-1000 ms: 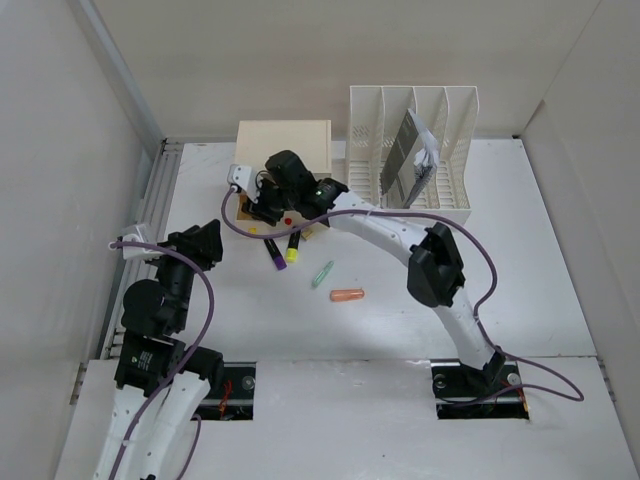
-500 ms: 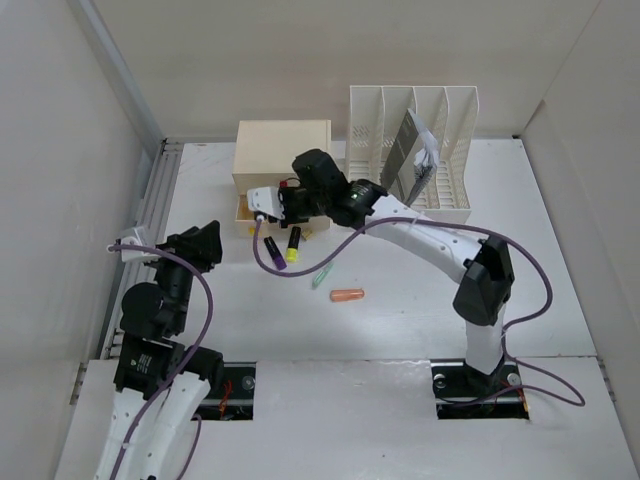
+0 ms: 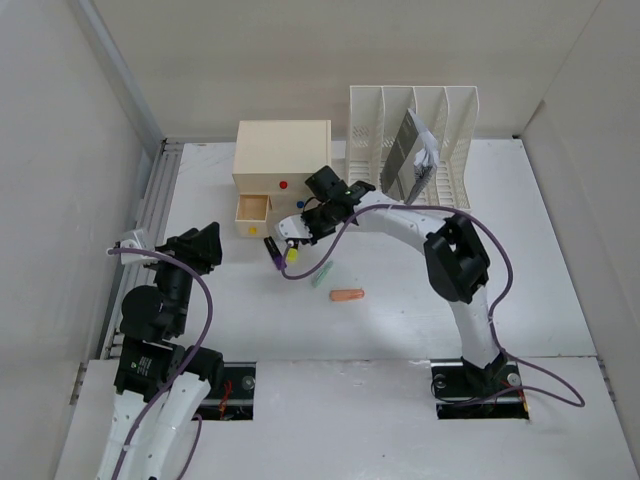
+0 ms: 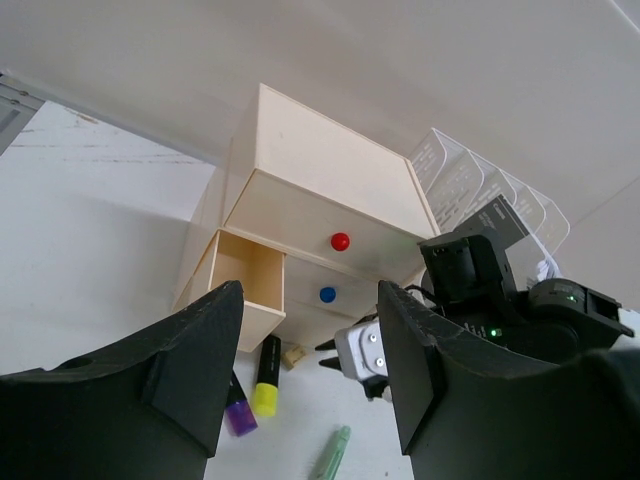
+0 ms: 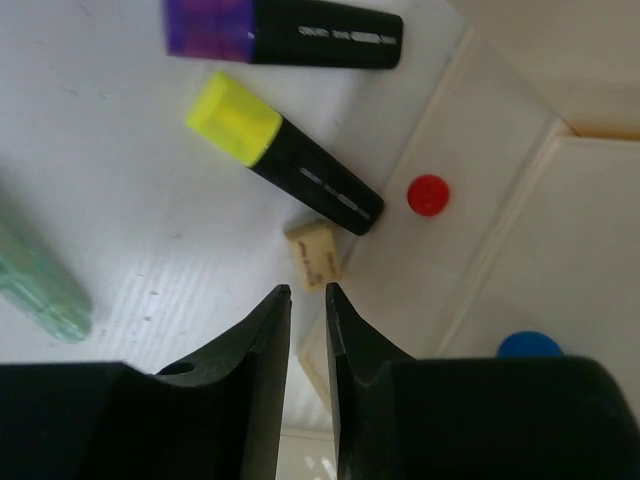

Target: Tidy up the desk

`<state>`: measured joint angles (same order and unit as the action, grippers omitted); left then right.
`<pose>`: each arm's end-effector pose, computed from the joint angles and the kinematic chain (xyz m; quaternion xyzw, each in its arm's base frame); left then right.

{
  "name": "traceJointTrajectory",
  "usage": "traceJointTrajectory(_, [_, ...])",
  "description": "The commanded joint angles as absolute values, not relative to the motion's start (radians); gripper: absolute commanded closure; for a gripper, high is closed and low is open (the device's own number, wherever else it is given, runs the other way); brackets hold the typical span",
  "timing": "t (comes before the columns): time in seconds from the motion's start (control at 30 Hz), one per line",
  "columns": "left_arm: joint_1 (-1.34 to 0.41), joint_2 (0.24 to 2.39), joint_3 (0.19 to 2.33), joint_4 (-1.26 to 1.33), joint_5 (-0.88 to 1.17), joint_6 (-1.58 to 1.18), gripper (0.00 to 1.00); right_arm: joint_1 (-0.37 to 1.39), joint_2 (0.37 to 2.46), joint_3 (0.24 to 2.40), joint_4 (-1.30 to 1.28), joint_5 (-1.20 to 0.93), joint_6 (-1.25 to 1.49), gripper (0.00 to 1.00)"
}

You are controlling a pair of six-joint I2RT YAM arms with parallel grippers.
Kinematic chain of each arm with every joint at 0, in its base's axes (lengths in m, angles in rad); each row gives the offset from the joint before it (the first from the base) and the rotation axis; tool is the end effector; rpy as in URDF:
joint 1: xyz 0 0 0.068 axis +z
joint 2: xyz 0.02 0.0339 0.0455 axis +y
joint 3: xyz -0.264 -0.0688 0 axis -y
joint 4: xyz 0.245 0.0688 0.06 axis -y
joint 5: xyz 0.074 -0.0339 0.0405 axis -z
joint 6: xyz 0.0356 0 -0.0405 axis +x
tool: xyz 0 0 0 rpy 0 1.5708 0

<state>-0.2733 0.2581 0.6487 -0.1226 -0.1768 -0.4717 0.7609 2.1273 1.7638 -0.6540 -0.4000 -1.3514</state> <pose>0.0726 -0.0138 0.3585 -0.1297 0.5940 -0.2384 0.7573 0.3278 0.3313 0.2158 -0.8474 0.4168 0.1050 0.3117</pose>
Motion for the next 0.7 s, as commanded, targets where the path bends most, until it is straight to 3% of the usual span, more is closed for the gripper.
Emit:
traceJointTrajectory(0.0, [-0.272, 0.249, 0.647, -0.077, -0.173, -0.465, 0.47, 0.756, 2.143, 1.859, -0.672, -0.414, -1.394, 0.73])
traceJointTrajectory(0.33, [-0.272, 0.249, 0.647, -0.086, -0.173, -0.465, 0.46, 0.756, 2.221, 1.878, -0.672, -0.348, -1.404, 0.66])
traceJointTrajectory(0.67, [-0.272, 0.239, 0.647, -0.086, -0.183, -0.465, 0.46, 0.787, 2.231, 1.832, -0.614, -0.215, -1.385, 0.65])
